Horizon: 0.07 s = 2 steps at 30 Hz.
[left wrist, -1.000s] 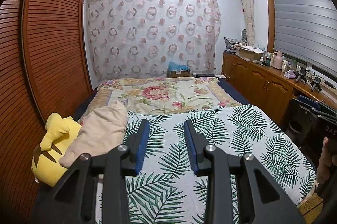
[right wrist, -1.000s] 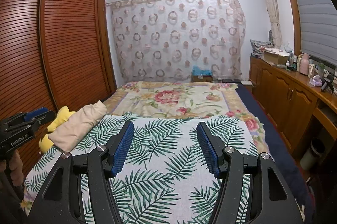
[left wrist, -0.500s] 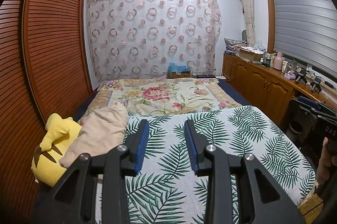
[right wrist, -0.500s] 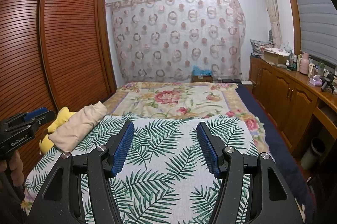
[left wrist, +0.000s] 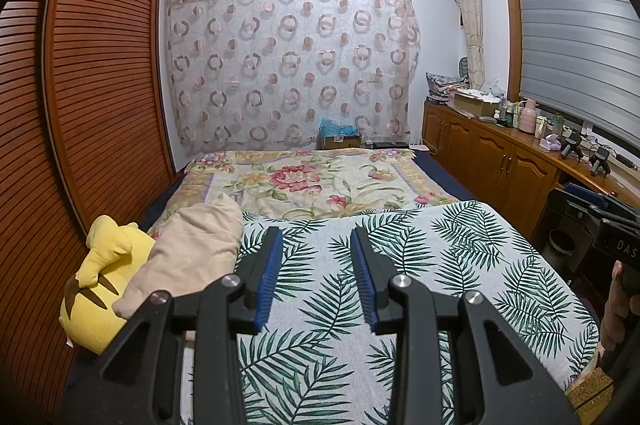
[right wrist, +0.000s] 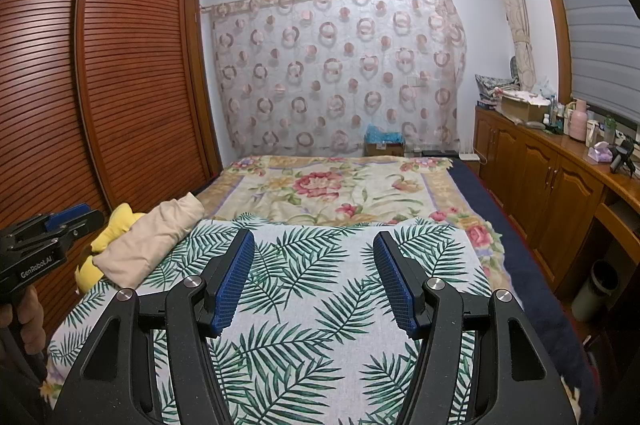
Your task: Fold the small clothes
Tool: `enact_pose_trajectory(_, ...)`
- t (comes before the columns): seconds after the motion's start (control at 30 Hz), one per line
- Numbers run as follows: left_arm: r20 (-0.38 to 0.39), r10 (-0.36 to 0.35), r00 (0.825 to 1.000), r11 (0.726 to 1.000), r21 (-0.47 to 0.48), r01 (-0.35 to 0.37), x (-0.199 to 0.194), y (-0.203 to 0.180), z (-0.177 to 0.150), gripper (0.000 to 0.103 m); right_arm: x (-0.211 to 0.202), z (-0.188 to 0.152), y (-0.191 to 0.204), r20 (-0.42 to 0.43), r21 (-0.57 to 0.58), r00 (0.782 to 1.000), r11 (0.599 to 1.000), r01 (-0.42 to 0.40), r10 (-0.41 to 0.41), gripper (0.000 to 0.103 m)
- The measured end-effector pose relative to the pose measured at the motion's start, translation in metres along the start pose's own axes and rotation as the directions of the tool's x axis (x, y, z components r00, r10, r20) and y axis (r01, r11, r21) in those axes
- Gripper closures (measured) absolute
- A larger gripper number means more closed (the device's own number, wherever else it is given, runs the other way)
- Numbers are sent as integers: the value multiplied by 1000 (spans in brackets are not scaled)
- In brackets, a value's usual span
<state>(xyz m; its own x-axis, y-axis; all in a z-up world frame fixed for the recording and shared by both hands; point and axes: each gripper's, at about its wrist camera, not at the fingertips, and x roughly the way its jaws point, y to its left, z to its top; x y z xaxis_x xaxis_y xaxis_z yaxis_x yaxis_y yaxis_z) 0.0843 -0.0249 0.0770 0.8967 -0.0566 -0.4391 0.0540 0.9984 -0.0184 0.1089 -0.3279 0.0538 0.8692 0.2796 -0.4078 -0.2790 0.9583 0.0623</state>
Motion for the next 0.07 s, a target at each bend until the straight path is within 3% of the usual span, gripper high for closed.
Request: enact_pose_trajectory(0.07, 0, 0, 1000, 1000, 0, 0, 0, 0, 0, 69, 0, 0, 0, 0, 0, 1000, 1000, 0, 0, 40)
